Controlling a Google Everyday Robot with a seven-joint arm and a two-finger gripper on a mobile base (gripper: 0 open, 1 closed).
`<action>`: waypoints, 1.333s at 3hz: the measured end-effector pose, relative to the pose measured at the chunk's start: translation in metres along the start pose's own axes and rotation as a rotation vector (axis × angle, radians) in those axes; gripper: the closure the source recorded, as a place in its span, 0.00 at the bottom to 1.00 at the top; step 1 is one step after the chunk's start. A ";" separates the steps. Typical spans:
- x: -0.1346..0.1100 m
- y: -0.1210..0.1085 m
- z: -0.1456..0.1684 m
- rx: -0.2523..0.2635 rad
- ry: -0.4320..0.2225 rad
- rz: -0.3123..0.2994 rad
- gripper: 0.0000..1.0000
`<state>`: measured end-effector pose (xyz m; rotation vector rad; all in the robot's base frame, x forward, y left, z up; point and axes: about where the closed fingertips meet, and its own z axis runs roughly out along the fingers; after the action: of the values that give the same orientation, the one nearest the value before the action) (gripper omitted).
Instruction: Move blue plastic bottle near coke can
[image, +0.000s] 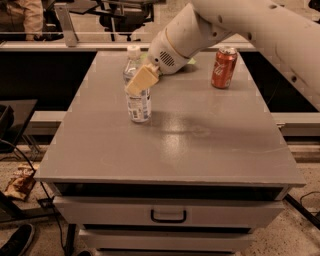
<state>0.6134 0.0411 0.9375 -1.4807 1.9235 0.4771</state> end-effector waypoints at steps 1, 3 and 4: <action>0.009 -0.033 -0.025 0.059 0.020 0.026 0.97; 0.029 -0.112 -0.075 0.162 0.051 0.076 1.00; 0.048 -0.137 -0.084 0.179 0.056 0.110 1.00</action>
Offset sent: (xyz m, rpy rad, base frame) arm 0.0920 -0.1132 0.0716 -0.0612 -0.1028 -0.1975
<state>0.7137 -0.0871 0.9795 -1.2912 2.0422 0.3059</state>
